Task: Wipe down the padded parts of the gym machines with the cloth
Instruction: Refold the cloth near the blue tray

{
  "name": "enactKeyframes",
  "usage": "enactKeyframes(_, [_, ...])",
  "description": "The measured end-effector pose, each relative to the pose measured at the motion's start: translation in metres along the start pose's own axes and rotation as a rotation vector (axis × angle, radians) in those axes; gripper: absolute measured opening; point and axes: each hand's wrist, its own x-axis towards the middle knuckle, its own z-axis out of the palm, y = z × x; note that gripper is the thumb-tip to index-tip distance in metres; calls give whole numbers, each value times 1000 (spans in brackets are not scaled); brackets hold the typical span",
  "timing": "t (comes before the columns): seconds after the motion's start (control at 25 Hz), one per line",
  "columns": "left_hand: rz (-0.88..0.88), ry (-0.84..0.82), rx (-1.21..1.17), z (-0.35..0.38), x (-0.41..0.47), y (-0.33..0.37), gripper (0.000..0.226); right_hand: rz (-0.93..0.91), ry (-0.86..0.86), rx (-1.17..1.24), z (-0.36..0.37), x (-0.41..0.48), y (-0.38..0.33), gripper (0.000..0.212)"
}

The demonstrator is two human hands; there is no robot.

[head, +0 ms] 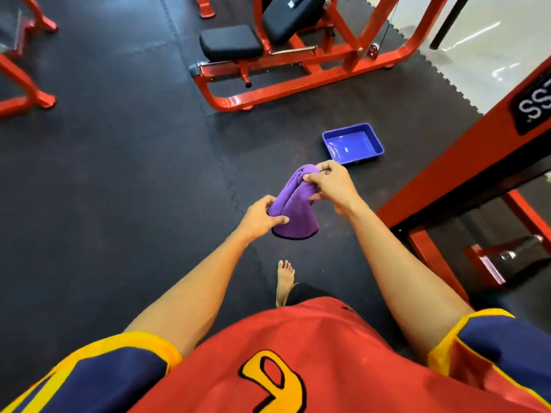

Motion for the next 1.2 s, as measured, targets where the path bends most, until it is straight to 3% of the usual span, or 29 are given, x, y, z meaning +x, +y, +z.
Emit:
enactKeyframes(0.12, [28, -3, 60, -15, 62, 38, 47, 8, 13, 73, 3, 58, -27, 29])
enactKeyframes(0.36, [82, 138, 213, -38, 179, 89, 26, -31, 88, 63, -19, 156, -72, 28])
enactKeyframes(0.56, [146, 107, 240, -73, 297, 129, 16, 49, 213, 44, -33, 241, -86, 51])
enactKeyframes(0.72, [281, 69, 310, -103, 386, 160, 6, 65, 333, 40, -33, 312, -92, 41])
enactKeyframes(0.96, [397, -79, 449, -133, 495, 217, 13, 122, 496, 109, -31, 390, -122, 25])
enactKeyframes(1.2, [471, -194, 377, -108, 584, 261, 11, 164, 637, 153, -63, 447, -126, 20])
